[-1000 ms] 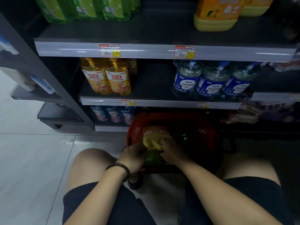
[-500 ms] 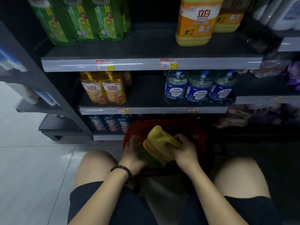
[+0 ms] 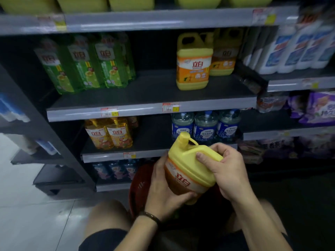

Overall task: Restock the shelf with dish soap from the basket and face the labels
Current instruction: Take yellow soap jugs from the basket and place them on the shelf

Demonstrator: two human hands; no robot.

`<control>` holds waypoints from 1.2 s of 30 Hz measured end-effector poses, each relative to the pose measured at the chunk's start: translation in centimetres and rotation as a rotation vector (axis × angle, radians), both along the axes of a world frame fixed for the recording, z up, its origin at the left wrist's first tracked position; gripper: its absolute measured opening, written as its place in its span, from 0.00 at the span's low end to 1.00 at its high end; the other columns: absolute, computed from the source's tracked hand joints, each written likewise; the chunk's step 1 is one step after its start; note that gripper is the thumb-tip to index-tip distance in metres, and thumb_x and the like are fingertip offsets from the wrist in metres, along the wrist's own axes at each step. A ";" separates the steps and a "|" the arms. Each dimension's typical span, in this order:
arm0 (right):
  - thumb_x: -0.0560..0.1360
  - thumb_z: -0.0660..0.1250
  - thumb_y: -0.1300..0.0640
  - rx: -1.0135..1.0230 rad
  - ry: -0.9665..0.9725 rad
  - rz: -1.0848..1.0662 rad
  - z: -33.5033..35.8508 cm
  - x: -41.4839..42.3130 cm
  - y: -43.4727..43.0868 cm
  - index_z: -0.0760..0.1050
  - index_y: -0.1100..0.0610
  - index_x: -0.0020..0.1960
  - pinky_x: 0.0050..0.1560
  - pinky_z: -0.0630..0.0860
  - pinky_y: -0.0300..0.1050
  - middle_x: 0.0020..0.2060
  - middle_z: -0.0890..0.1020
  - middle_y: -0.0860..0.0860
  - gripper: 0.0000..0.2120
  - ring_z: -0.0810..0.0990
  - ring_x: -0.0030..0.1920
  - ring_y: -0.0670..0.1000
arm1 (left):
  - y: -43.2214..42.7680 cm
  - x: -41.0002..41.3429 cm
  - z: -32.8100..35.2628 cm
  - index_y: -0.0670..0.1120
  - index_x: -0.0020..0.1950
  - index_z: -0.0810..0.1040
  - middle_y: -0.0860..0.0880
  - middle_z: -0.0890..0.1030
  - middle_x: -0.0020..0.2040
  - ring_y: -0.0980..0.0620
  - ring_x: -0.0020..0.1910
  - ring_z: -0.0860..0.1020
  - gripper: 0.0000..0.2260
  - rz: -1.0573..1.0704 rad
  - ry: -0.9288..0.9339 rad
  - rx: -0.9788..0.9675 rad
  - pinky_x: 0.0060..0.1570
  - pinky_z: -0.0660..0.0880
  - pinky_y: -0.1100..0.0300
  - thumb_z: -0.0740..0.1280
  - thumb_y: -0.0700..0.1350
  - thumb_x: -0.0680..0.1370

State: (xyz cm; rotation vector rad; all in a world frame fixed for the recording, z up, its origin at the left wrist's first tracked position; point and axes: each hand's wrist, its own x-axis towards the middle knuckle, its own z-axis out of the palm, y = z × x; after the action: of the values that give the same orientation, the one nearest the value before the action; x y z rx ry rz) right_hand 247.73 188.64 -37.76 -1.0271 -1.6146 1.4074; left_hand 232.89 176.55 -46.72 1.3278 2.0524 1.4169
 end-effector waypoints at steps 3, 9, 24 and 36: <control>0.69 0.85 0.49 0.043 -0.005 -0.161 2.2 -1.4 0.7 0.82 0.49 0.41 0.45 0.84 0.61 0.39 0.86 0.51 0.12 0.85 0.43 0.56 | 2.2 3.3 1.2 0.62 0.83 0.51 0.58 0.55 0.82 0.61 0.81 0.56 0.61 0.096 0.000 0.125 0.75 0.60 0.66 0.85 0.64 0.59; 0.72 0.83 0.54 -0.064 0.191 -0.228 7.7 -3.4 1.4 0.83 0.55 0.46 0.42 0.80 0.50 0.41 0.87 0.53 0.10 0.86 0.44 0.53 | 8.4 7.3 5.8 0.65 0.80 0.53 0.54 0.64 0.80 0.59 0.77 0.63 0.48 0.327 -0.072 0.259 0.75 0.61 0.62 0.73 0.68 0.66; 0.63 0.88 0.49 0.106 0.019 0.029 8.1 2.5 13.1 0.77 0.48 0.66 0.59 0.85 0.54 0.56 0.88 0.49 0.34 0.87 0.58 0.50 | 13.1 2.0 12.5 0.58 0.59 0.82 0.61 0.87 0.53 0.62 0.51 0.85 0.23 0.017 -0.297 0.226 0.49 0.83 0.62 0.85 0.47 0.67; 0.72 0.83 0.54 0.116 0.170 0.087 8.0 1.3 24.9 0.77 0.44 0.69 0.48 0.85 0.39 0.56 0.89 0.41 0.29 0.88 0.57 0.44 | 27.5 -1.8 17.5 0.49 0.62 0.81 0.50 0.88 0.56 0.49 0.57 0.86 0.27 -0.202 -0.409 0.152 0.57 0.84 0.46 0.85 0.42 0.67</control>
State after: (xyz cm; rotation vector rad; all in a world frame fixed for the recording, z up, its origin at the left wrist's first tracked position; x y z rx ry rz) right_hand 248.98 213.56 -29.72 -0.7574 -1.6108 1.4005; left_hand 231.10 204.03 -29.23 1.1444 1.5331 1.6175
